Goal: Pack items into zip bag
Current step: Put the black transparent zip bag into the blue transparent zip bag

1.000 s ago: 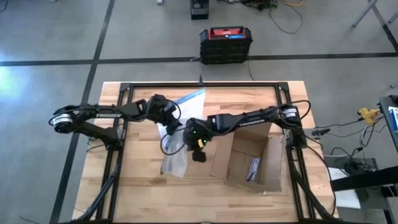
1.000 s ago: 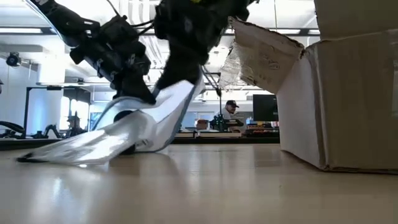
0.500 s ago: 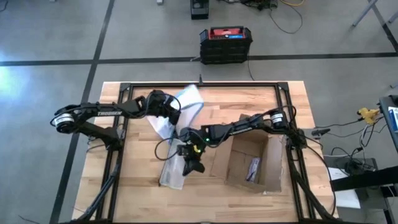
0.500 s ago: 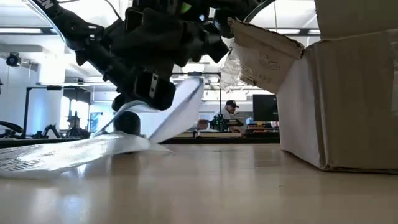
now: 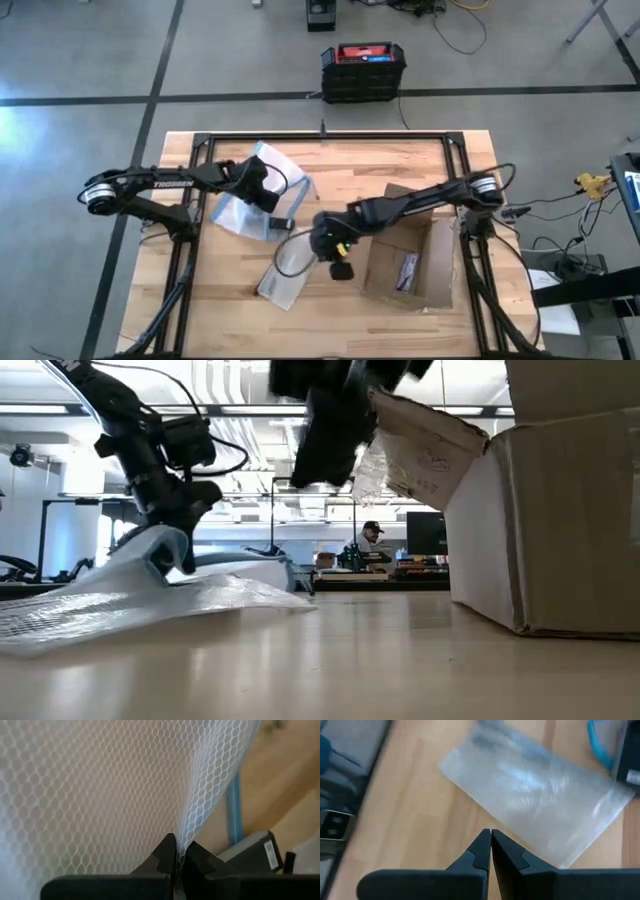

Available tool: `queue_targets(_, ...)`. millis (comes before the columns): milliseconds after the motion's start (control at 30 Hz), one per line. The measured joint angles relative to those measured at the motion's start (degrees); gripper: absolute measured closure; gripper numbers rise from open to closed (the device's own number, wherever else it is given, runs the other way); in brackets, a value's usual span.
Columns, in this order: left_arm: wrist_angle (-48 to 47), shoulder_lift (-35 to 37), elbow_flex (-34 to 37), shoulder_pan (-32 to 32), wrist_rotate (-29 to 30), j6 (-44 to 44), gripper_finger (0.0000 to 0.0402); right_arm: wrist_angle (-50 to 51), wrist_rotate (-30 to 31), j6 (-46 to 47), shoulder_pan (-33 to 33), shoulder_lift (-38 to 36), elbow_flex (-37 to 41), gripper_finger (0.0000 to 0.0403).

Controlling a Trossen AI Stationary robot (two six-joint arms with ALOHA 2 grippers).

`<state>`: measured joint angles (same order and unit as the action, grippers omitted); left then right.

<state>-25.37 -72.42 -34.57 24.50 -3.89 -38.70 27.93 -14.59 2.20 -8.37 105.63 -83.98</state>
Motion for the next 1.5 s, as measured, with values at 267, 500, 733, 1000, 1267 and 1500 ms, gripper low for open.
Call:
queue_targets(267,-0.9,4.6,-0.4,-5.0,0.0,-12.1,0.0401,-20.4,5.0,-3.5,-2.9,-2.4,11.0,0.0403)
queue_targets(500,-5.4,8.1,-0.4,-6.4,0.0,-16.1,0.0401,-23.2,5.3,-11.6,-2.9,6.6,4.7,0.0352)
queue_targets(733,-10.0,9.2,-0.4,-7.7,-2.4,-13.0,0.0402,-16.7,5.2,-19.6,-2.7,17.0,-3.0,0.0229)
queue_targets(1000,-9.3,8.4,-0.3,-11.1,-2.2,-9.9,0.0402,-14.5,6.7,-22.4,-2.5,21.0,-4.8,0.0147)
queue_targets(1267,-7.2,7.5,-0.2,-12.6,-1.6,-9.9,0.0402,-15.8,7.9,-16.5,-1.8,24.6,-5.0,0.0235)
queue_targets(1500,-7.4,7.8,-0.2,-13.1,-4.9,-9.8,0.0402,-12.3,10.3,-17.1,-1.3,22.4,-6.2,0.0389)
